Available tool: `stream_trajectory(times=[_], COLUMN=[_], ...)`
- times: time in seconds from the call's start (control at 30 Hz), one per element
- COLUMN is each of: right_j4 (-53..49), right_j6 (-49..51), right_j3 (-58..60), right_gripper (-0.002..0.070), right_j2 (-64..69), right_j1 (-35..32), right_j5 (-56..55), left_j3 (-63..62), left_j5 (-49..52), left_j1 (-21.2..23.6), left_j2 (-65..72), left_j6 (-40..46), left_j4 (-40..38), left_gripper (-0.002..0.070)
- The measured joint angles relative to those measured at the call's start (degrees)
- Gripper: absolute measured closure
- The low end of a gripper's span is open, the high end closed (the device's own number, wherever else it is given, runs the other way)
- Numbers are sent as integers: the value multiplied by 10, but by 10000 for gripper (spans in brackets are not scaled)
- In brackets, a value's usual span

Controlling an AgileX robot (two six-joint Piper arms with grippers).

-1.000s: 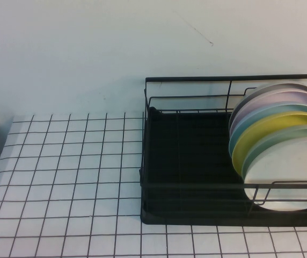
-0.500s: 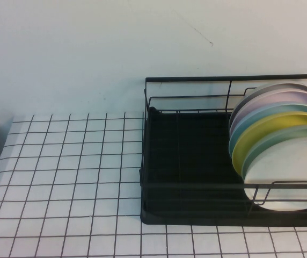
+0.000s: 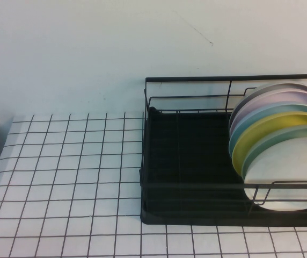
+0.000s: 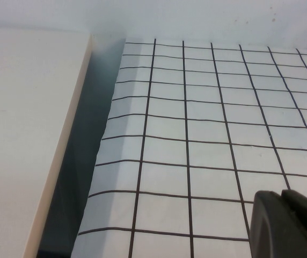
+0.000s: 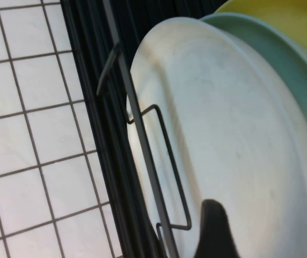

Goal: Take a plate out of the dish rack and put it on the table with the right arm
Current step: Grasp the plate from the shelf

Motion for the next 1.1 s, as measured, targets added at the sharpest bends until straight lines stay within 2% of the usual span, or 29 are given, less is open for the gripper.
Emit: stream_trajectory(times=[0.37,0.53,0.67,0.9,1.1], right_j4=[0,2,10,19,-2], right_j6=[-21,-27,-29,-20,14], right_j3=[0,0,0,0,0], right_gripper=[260,287,347,592,593], right_j2=[33,57,63,65,33], right_j1=[0,0,0,6,10], right_j5=[-26,-48,-65,-88,-87], left_j3=[0,0,0,0,0], left_j5=[0,0,0,0,0], left_j1=[0,0,0,0,0], left_j2=[0,0,0,0,0], left_j6=[0,0,0,0,0], left_j4=[0,0,0,0,0], left_gripper=[678,678,678,678,678])
